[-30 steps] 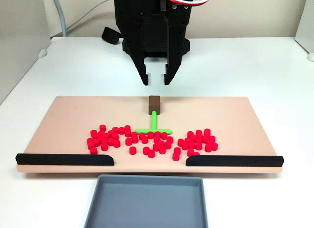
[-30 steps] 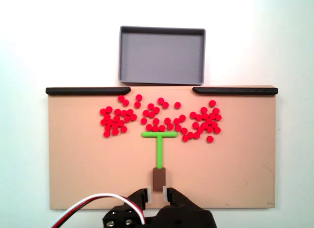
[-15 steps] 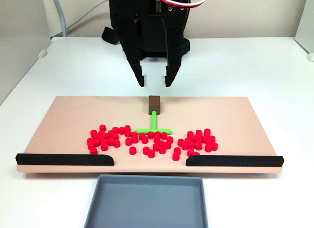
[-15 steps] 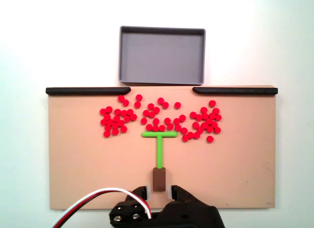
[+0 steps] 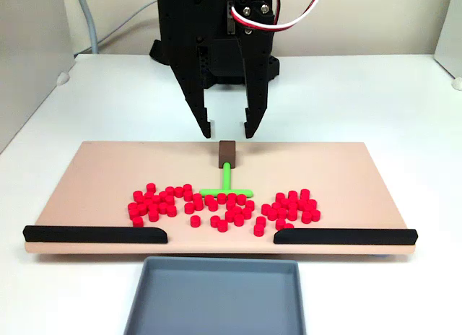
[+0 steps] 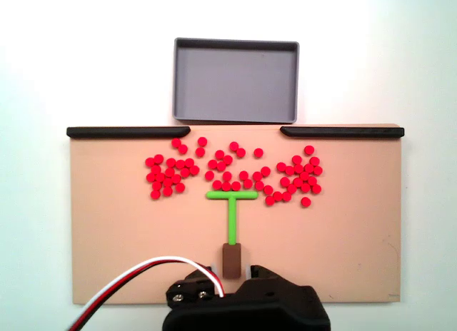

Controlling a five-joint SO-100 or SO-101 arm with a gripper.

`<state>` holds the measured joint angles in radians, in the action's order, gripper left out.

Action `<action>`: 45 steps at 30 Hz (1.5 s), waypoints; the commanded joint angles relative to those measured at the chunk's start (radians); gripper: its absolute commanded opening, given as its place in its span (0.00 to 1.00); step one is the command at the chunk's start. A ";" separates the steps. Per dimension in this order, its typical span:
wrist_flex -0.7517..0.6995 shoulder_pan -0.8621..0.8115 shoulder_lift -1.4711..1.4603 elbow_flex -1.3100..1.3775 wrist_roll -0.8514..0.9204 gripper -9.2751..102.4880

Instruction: Grasp a green tool by the dark brown handle.

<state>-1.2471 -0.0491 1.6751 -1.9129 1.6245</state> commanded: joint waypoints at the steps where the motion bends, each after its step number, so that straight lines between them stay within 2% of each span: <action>1: 0.003 -0.005 -0.005 0.044 0.008 0.22; 45: 0.005 -0.012 -0.118 0.110 0.035 0.21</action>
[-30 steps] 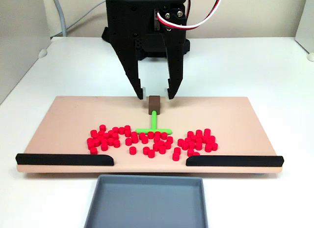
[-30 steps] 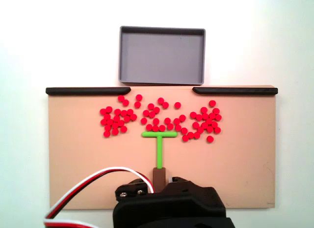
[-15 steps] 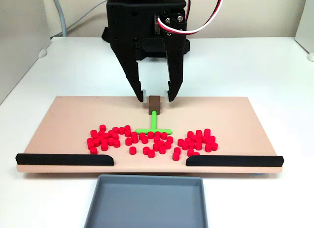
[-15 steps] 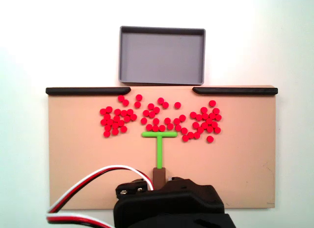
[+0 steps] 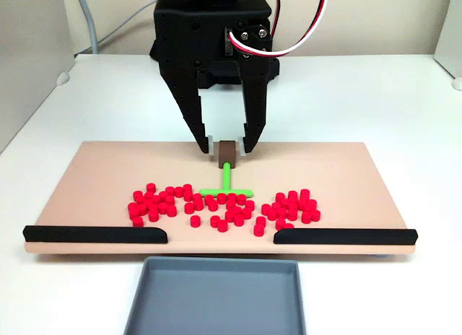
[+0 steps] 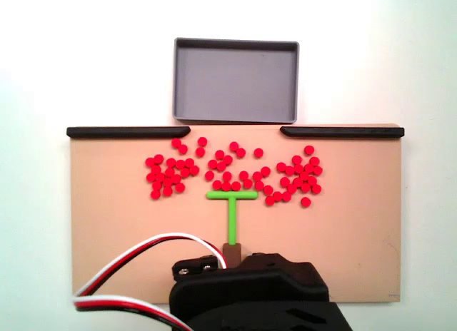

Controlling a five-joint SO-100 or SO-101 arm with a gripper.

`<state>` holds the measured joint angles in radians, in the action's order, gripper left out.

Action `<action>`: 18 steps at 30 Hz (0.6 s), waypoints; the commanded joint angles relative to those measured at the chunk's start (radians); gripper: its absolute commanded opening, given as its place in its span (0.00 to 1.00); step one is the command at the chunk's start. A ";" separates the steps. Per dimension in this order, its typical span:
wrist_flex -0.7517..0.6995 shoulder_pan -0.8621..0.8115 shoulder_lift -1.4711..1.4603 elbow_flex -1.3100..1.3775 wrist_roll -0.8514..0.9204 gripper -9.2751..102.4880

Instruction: Grasp a green tool by the dark brown handle.

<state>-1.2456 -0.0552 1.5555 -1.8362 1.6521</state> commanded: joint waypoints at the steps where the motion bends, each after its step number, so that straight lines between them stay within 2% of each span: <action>1: 0.003 -0.005 0.000 0.035 0.008 0.21; 18: 0.003 0.014 0.002 0.035 -0.020 0.18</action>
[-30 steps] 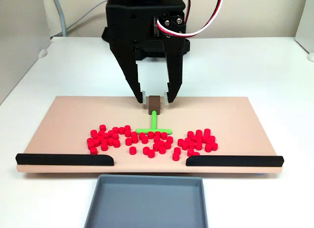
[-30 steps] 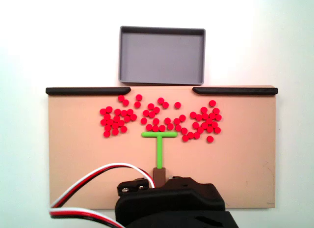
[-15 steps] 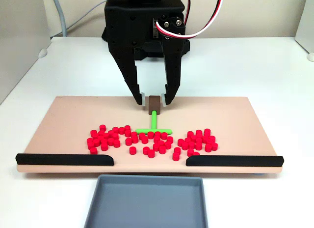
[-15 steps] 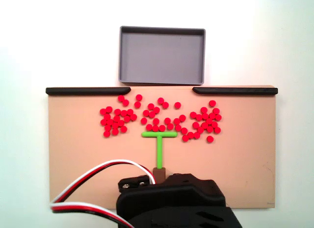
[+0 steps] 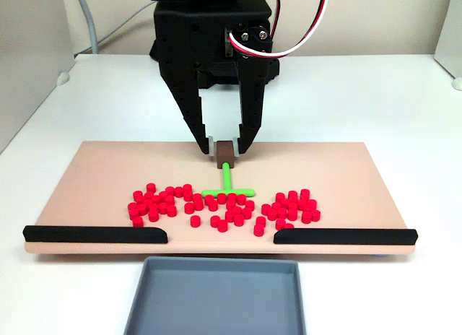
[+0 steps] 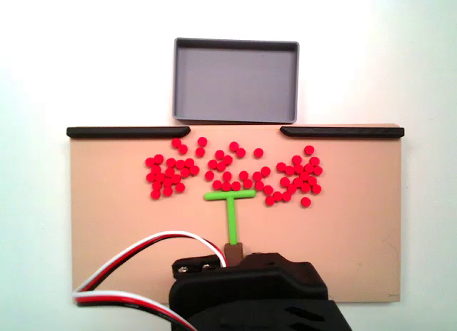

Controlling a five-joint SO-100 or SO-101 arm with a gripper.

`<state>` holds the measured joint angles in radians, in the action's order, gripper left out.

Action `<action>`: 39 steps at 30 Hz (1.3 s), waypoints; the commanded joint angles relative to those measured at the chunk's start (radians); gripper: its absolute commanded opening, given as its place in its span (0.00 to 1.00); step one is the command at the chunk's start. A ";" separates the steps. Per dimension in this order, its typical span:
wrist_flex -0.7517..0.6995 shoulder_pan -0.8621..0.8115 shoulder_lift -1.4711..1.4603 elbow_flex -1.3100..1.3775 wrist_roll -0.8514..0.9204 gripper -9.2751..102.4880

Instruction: Grasp a green tool by the dark brown handle.

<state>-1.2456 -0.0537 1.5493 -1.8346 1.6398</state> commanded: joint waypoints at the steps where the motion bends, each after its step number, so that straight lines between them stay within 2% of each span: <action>1: 0.003 0.012 0.008 0.034 -0.008 0.18; 20: 0.003 0.018 0.008 0.034 -0.014 0.14; 27: -0.005 0.020 0.011 0.032 -0.018 0.08; 39: -0.012 0.023 0.051 0.018 -0.028 0.08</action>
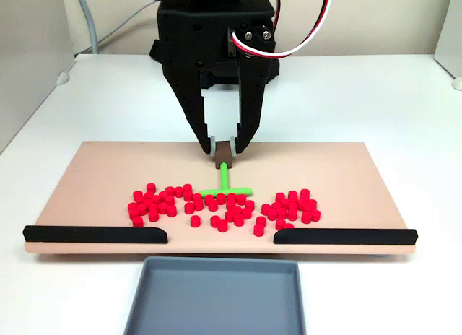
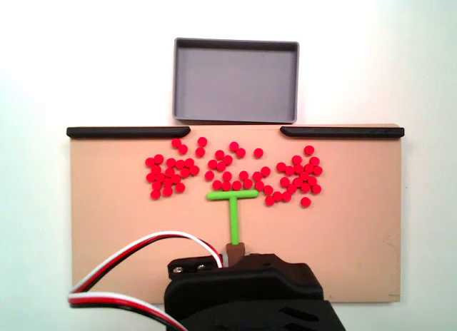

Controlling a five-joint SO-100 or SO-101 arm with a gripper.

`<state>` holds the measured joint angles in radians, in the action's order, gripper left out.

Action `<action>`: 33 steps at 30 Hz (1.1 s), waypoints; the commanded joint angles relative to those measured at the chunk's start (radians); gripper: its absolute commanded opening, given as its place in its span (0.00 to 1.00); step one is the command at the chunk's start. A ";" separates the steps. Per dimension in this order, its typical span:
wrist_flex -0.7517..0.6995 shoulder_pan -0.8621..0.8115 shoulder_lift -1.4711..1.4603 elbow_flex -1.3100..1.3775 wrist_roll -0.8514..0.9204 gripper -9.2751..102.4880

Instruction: Grasp a green tool by the dark brown handle.

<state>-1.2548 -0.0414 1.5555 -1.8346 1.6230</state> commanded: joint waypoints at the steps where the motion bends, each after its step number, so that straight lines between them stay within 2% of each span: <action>1: -0.011 0.012 0.048 0.018 -0.009 0.08; 11: -0.135 0.003 0.123 0.040 0.025 0.08; 15: -0.299 -0.006 0.054 0.201 0.029 0.08; 33: -0.299 -0.025 0.106 0.189 0.046 0.08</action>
<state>-1.5524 -0.0583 1.6214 -1.6659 1.6613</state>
